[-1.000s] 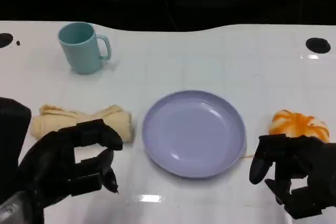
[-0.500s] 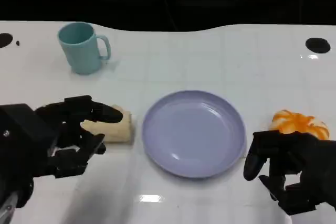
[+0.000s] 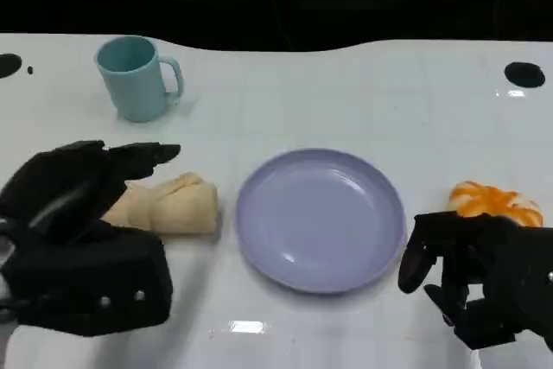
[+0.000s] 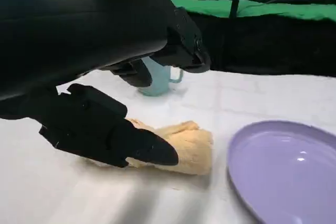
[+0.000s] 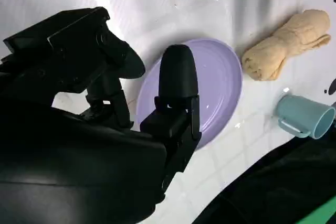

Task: Grasp the towel on the left side of the plate with the left hand and place it into the plate.

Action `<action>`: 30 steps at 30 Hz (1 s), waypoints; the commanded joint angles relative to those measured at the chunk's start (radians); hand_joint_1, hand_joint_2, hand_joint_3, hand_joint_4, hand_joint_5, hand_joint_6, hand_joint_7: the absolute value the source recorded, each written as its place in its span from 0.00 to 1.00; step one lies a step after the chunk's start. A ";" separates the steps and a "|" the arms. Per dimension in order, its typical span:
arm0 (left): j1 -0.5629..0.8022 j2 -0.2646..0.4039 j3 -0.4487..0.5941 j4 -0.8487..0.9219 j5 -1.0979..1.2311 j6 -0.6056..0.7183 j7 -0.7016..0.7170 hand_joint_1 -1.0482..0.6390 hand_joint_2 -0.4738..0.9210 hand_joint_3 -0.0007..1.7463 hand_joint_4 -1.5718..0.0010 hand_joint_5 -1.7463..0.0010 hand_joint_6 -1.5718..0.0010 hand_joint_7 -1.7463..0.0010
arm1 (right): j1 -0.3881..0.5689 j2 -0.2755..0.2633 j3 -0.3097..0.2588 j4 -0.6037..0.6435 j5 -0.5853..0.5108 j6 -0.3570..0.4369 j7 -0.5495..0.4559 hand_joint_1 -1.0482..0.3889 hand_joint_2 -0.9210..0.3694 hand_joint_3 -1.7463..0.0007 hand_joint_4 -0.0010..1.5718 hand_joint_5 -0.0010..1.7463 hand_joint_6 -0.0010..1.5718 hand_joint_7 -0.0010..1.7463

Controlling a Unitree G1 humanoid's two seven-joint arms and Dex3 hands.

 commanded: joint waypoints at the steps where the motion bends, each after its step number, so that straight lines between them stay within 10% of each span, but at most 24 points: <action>1: -0.074 0.013 -0.050 0.065 0.093 0.012 -0.052 0.30 0.99 0.00 0.89 0.79 0.84 1.00 | 0.003 -0.005 0.001 -0.018 -0.005 0.010 -0.003 0.74 0.26 0.40 0.45 1.00 0.44 0.82; 30: -0.514 -0.249 -0.380 1.026 0.282 -0.074 0.064 0.30 1.00 0.07 0.65 0.95 0.68 0.98 | 0.032 -0.009 0.003 -0.062 -0.017 -0.003 -0.004 0.72 0.30 0.37 0.47 1.00 0.45 0.82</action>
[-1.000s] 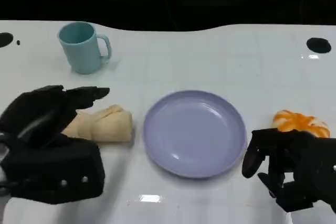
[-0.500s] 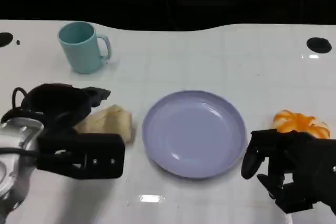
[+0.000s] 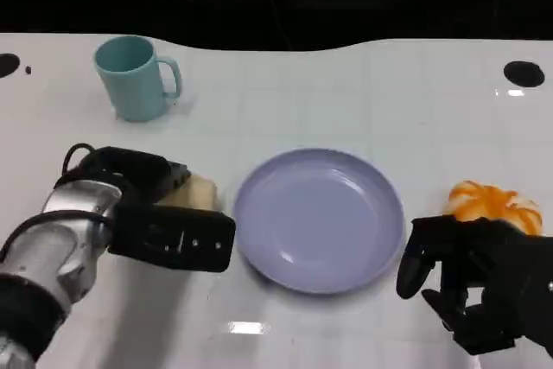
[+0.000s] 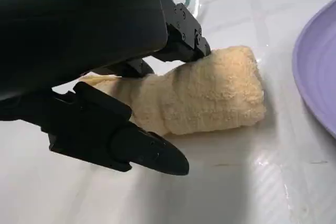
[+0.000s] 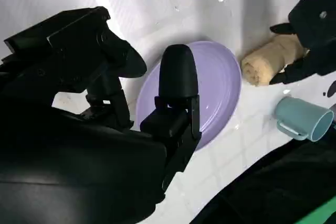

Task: Grasp the towel on the left side of the plate with the left hand and place it into the plate.

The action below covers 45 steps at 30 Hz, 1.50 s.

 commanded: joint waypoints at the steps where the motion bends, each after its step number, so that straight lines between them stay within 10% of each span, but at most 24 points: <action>1: -0.016 -0.024 -0.022 0.144 -0.001 -0.018 0.074 0.31 1.00 0.08 0.64 0.95 0.67 0.97 | 0.012 -0.005 -0.005 -0.026 -0.002 0.000 -0.004 0.72 0.30 0.37 0.47 1.00 0.45 0.82; 4: -0.015 -0.025 0.007 0.178 -0.047 -0.075 0.146 0.38 1.00 0.08 0.52 0.86 0.58 0.97 | 0.014 -0.003 -0.009 -0.027 0.002 -0.004 -0.003 0.73 0.30 0.37 0.47 1.00 0.45 0.82; 6: -0.009 -0.022 0.029 0.192 -0.081 -0.129 0.208 0.44 1.00 0.07 0.57 0.43 0.46 0.98 | 0.014 -0.003 -0.011 -0.026 0.003 -0.005 -0.003 0.73 0.30 0.37 0.47 1.00 0.45 0.82; 8: 0.002 -0.013 0.048 0.200 -0.107 -0.198 0.281 0.49 1.00 0.09 0.50 0.30 0.32 0.95 | 0.012 -0.005 -0.012 -0.027 0.003 0.001 -0.002 0.73 0.29 0.37 0.47 1.00 0.45 0.82; 12: 0.004 0.003 0.051 0.232 -0.112 -0.284 0.375 0.51 0.92 0.29 0.46 0.02 0.48 0.19 | 0.013 -0.008 -0.015 -0.023 0.003 -0.003 0.000 0.73 0.30 0.37 0.47 1.00 0.45 0.82; 15: 0.009 0.010 0.065 0.240 -0.126 -0.320 0.404 0.51 0.84 0.46 0.45 0.00 0.57 0.02 | 0.016 -0.011 -0.015 -0.025 0.000 -0.007 -0.001 0.73 0.30 0.37 0.47 1.00 0.45 0.82; 23: 0.043 0.003 0.147 0.184 -0.213 -0.332 0.423 0.52 0.75 0.58 0.43 0.00 0.57 0.01 | 0.027 -0.008 -0.018 -0.037 0.001 0.004 -0.002 0.73 0.30 0.37 0.47 1.00 0.45 0.82; 45: 0.098 -0.099 0.191 -0.345 -0.282 -0.297 0.243 0.52 0.61 0.65 0.41 0.00 0.56 0.00 | 0.029 -0.007 -0.019 -0.032 0.005 -0.001 0.000 0.73 0.29 0.37 0.47 1.00 0.45 0.83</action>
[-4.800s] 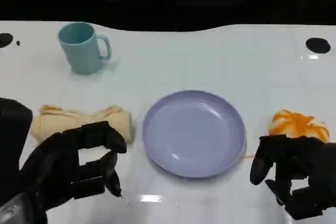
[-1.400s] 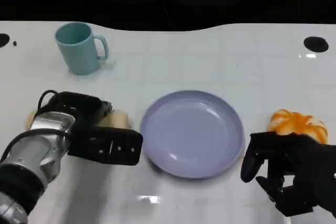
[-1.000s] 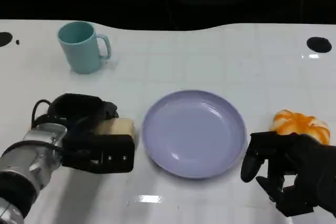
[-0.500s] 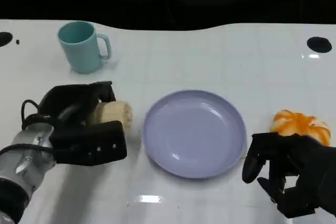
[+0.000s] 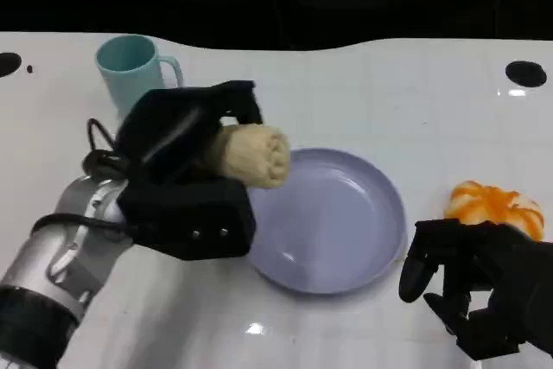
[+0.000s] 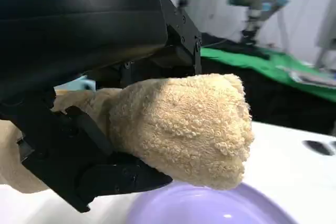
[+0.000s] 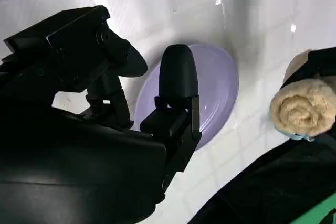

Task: Grasp the towel on the left side of the plate with the left hand and place it into the plate.

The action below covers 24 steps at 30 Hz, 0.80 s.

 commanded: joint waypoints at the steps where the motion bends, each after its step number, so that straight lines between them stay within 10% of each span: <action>1: -0.001 -0.038 -0.027 -0.056 0.008 0.032 -0.053 0.52 0.60 0.66 0.40 0.00 0.56 0.00 | 0.004 -0.008 -0.006 -0.008 0.000 0.001 0.000 0.73 0.29 0.37 0.47 1.00 0.45 0.83; 16: 0.027 -0.154 -0.113 -0.092 0.050 0.093 -0.100 0.54 0.53 0.76 0.38 0.00 0.54 0.01 | 0.005 -0.014 -0.007 -0.027 0.000 0.032 0.006 0.73 0.29 0.37 0.46 1.00 0.44 0.83; 18: 0.028 -0.152 -0.122 -0.094 0.049 0.102 -0.124 0.53 0.58 0.67 0.42 0.00 0.52 0.19 | 0.002 -0.017 -0.005 -0.028 -0.002 0.038 0.007 0.73 0.29 0.37 0.46 1.00 0.44 0.83; 22: 0.027 -0.136 -0.129 -0.107 0.051 0.124 -0.189 0.47 0.91 0.17 0.57 0.34 0.50 0.82 | 0.002 -0.017 -0.006 -0.024 0.002 0.033 0.008 0.73 0.29 0.38 0.46 1.00 0.44 0.83; 24: 0.030 -0.126 -0.136 -0.135 0.060 0.166 -0.242 0.43 0.97 0.08 0.65 0.43 0.59 0.93 | 0.003 -0.019 -0.007 -0.025 0.002 0.032 0.010 0.73 0.29 0.38 0.46 1.00 0.44 0.82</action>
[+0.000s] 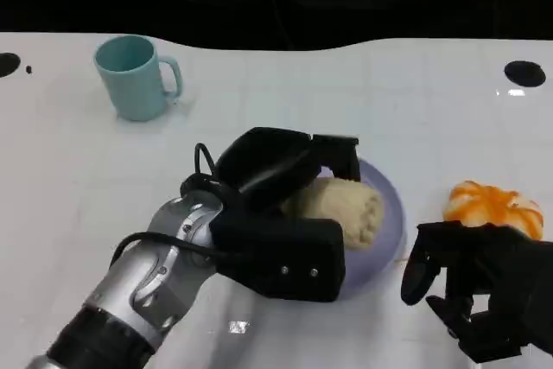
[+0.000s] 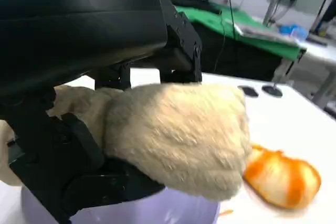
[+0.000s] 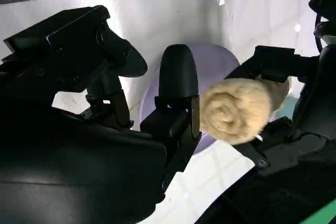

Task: Grasp the towel on the left side of the plate with the left hand and place it into the plate.

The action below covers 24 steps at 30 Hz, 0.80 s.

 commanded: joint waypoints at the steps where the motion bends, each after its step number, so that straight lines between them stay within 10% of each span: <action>1: 0.004 0.029 -0.015 -0.061 0.020 0.078 -0.104 0.39 0.99 0.06 0.74 0.51 0.68 0.97 | 0.000 -0.015 -0.008 -0.013 0.003 0.002 0.007 0.72 0.29 0.38 0.45 1.00 0.44 0.82; 6: 0.012 0.039 -0.016 -0.103 0.024 0.126 -0.158 0.28 1.00 0.03 0.88 0.67 0.79 1.00 | -0.001 -0.015 -0.011 -0.014 0.006 0.008 0.011 0.72 0.29 0.38 0.45 1.00 0.44 0.81; 15: 0.017 0.068 0.021 -0.141 -0.002 0.141 -0.171 0.24 1.00 0.04 0.91 0.63 0.79 0.99 | -0.004 -0.015 -0.005 -0.012 0.000 0.007 0.010 0.72 0.29 0.38 0.45 1.00 0.44 0.82; 24: 0.089 0.142 0.123 -0.277 -0.134 0.167 -0.269 0.31 1.00 0.09 0.67 0.58 0.63 0.95 | -0.001 -0.010 -0.010 -0.009 0.006 0.002 0.006 0.73 0.27 0.39 0.45 1.00 0.44 0.83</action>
